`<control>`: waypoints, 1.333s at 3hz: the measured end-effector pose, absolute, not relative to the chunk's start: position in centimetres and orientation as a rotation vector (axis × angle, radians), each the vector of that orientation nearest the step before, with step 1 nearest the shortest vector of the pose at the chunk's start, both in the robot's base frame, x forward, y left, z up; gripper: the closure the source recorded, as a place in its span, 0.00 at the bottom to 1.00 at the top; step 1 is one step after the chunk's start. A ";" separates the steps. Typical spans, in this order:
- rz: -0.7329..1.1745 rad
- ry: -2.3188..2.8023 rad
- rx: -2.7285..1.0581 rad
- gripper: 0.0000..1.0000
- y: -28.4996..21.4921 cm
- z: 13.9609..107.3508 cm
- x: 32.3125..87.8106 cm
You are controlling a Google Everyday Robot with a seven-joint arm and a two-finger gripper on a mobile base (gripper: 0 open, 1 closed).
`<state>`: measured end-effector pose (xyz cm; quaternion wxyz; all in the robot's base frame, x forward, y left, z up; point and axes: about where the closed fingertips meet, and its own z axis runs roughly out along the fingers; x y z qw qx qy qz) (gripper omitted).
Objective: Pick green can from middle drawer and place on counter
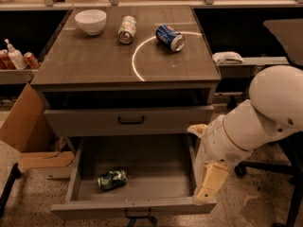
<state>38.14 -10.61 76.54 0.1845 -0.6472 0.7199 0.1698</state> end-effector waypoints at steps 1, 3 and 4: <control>0.482 2.027 -1.831 0.00 -10.2 76.1 38.2; 0.515 2.009 -1.875 0.00 -6.4 71.7 38.7; 0.547 1.985 -1.881 0.00 -3.7 69.0 39.6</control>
Offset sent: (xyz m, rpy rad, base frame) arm 0.0031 0.0306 -0.0369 -0.0040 0.0269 0.0385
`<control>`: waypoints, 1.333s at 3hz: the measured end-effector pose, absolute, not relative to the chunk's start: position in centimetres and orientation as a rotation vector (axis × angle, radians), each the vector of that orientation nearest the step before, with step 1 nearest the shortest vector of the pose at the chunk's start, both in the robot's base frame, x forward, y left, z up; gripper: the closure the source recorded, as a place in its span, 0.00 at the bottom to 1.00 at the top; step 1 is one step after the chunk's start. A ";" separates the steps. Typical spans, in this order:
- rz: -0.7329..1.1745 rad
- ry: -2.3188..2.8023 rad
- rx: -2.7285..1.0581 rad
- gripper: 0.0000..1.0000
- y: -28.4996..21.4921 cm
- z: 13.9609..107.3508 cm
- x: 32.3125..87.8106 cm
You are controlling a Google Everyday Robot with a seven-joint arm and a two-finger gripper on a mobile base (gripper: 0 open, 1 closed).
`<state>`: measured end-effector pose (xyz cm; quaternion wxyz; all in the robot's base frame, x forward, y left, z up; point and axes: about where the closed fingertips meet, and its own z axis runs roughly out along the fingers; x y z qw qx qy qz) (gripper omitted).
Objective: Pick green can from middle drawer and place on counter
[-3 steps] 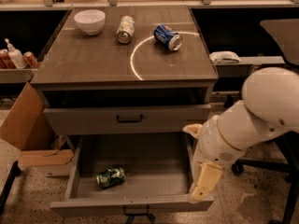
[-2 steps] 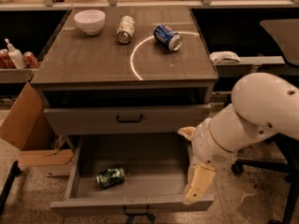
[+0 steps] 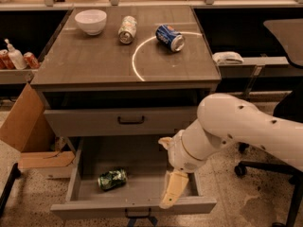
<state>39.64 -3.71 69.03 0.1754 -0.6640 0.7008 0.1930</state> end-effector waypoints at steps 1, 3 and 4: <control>0.609 1.962 -1.868 0.00 -0.6 66.2 40.3; 0.615 1.951 -1.862 0.00 -0.2 65.9 40.4; 0.616 1.934 -1.861 0.00 1.4 64.4 41.3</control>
Offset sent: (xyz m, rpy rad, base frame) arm 0.0042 0.0259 -0.0230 0.0345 0.0192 0.0110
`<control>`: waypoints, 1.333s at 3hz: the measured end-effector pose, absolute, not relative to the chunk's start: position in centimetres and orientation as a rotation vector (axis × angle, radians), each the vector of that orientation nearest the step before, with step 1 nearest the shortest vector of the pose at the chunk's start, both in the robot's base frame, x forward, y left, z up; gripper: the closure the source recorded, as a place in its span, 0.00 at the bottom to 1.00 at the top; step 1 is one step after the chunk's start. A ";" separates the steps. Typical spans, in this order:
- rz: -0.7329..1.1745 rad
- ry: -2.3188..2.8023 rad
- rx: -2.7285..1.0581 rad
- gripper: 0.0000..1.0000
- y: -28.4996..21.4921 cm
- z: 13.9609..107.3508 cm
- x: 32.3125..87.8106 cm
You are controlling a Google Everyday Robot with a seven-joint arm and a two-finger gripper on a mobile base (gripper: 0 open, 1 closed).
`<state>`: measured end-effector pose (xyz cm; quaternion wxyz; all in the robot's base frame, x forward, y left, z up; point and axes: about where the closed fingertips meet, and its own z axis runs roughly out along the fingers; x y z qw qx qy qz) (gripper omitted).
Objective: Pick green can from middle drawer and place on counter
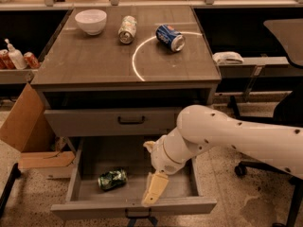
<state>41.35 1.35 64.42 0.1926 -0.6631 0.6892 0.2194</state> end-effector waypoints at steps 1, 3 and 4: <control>0.614 1.925 -1.797 0.00 4.9 61.2 43.5; 0.621 1.939 -1.815 0.00 6.1 59.2 43.9; 0.629 2.006 -1.827 0.00 8.9 54.1 44.7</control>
Offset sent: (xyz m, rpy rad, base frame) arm 0.0345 0.0517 -0.0513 0.0670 -0.0276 -0.0635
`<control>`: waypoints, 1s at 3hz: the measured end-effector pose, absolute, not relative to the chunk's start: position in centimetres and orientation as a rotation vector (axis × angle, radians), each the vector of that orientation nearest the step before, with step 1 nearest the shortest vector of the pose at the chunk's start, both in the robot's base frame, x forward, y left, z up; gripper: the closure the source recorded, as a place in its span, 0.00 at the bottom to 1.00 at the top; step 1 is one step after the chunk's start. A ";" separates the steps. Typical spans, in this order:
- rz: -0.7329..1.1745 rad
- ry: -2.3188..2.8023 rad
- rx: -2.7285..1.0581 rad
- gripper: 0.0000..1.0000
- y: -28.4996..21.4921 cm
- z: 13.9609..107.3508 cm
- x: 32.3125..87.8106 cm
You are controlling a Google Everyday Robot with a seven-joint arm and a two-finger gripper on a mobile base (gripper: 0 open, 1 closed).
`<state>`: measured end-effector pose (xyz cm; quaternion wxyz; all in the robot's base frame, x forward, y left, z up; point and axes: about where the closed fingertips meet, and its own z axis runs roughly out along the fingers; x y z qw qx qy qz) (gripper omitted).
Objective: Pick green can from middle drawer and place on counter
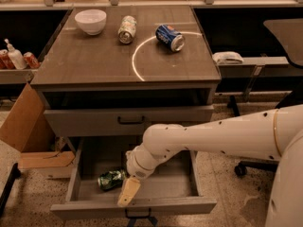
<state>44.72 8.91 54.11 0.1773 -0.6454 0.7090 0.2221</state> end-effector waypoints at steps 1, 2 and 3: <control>0.613 2.006 -1.821 0.00 9.4 53.7 44.9; 0.597 1.978 -1.809 0.00 10.2 53.5 45.9; 0.592 1.950 -1.800 0.00 11.3 53.1 46.8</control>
Offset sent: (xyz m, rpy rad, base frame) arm 0.0260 0.0228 -0.0060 0.0344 -0.0826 -0.0149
